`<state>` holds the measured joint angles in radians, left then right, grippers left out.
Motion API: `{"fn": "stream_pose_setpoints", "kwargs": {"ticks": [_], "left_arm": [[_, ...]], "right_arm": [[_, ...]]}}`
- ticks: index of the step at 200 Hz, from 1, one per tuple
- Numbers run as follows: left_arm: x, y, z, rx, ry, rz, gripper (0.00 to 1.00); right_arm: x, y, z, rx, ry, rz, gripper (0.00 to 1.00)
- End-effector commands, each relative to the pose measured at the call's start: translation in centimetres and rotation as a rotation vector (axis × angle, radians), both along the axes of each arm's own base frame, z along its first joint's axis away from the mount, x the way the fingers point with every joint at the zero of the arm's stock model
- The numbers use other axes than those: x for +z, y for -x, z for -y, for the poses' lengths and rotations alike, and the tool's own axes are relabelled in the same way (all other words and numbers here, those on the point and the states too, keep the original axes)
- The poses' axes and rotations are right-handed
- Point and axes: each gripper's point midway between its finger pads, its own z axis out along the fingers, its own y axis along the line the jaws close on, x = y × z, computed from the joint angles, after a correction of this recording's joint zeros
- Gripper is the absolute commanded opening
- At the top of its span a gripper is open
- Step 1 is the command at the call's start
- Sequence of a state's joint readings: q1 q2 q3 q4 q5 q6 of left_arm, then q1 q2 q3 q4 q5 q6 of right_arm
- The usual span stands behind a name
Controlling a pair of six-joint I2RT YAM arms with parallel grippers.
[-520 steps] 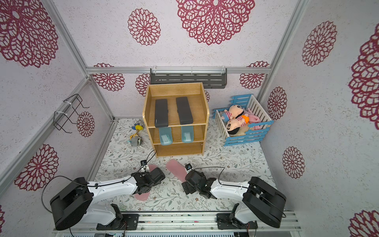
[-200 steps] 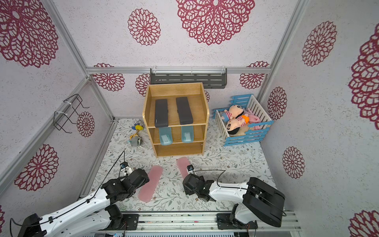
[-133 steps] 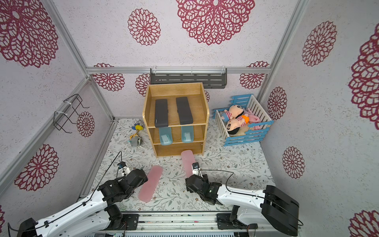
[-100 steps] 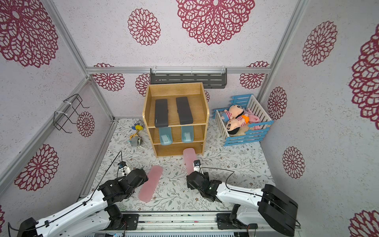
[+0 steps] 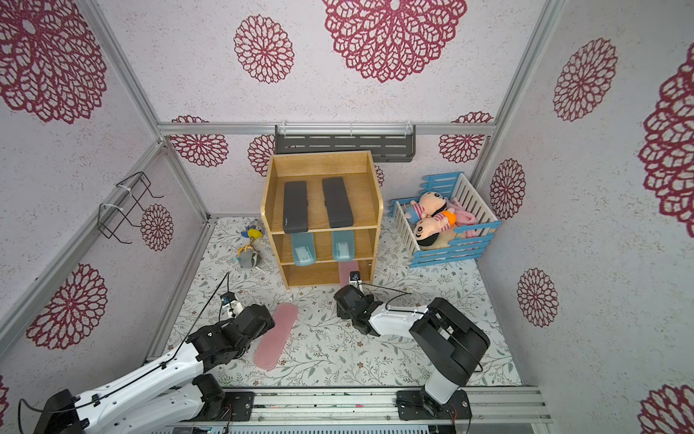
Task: Place the pencil cases on the shelf according to color
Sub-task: Place the pencil case on the shelf.
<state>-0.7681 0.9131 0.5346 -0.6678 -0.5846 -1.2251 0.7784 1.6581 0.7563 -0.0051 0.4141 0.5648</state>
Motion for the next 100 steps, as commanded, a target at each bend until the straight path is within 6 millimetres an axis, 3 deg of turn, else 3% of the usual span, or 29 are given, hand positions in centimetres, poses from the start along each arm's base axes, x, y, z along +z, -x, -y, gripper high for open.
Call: {"fn": "stream_pose_setpoints", "kwargs": {"ticks": [1, 14, 30, 64, 100], "left_arm": [[0.7, -0.6, 0.0, 0.001, 0.008, 0.015, 0.97], [0.5, -0.6, -0.1, 0.004, 0.007, 0.010, 0.97], [0.3, -0.6, -0.3, 0.011, 0.006, 0.004, 0.97], [0.0, -0.5, -0.4, 0.010, 0.011, -0.004, 0.97], [-0.1, -0.5, -0.8, 0.019, -0.003, -0.005, 0.97]], "right_arm": [[1.5, -1.9, -1.0, 0.013, -0.037, 0.057, 0.83], [1.7, -2.0, -1.2, 0.025, -0.041, 0.058, 0.92], [2.3, -1.9, -1.2, 0.023, -0.050, 0.063, 0.97], [4.8, -1.2, -0.4, 0.015, -0.070, 0.090, 0.99], [6.2, 1.1, 1.1, 0.022, -0.100, 0.078, 0.98]]}}
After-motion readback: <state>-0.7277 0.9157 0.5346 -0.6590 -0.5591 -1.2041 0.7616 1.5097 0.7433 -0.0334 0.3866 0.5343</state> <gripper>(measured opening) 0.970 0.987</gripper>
